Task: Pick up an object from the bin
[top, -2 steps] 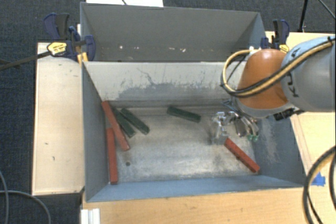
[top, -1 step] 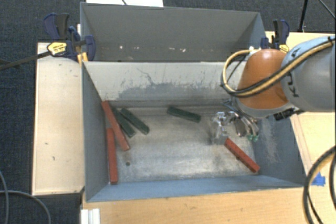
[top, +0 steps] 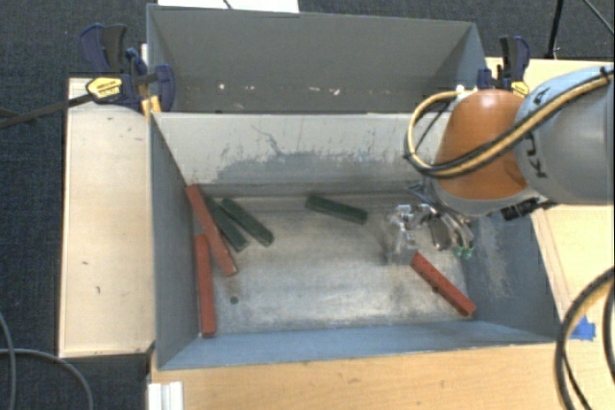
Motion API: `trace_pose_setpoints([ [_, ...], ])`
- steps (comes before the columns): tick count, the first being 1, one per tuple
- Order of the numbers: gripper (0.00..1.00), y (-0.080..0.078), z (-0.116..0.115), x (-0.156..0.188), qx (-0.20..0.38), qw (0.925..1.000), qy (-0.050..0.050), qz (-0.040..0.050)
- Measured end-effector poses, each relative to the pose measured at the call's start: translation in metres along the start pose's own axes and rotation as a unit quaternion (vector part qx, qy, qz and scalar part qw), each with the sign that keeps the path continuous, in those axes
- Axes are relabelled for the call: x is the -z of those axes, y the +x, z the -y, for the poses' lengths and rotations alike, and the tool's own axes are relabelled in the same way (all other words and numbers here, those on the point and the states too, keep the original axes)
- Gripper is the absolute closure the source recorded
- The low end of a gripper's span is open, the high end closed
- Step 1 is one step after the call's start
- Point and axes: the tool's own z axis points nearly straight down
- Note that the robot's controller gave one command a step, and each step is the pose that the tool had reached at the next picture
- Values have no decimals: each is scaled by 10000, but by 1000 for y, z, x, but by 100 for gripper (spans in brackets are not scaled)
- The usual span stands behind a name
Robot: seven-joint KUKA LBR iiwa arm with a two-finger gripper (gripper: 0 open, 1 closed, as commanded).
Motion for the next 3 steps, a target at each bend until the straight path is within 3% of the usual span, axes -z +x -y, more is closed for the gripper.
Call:
trace_pose_setpoints([
  [1, 0, 0, 0, 0, 3, 10000, 0, 0],
  [2, 0, 18, 43, 0, -61, 10000, 5, -12],
  [3, 100, 16, 40, 2, -45, 10000, -7, 13],
])
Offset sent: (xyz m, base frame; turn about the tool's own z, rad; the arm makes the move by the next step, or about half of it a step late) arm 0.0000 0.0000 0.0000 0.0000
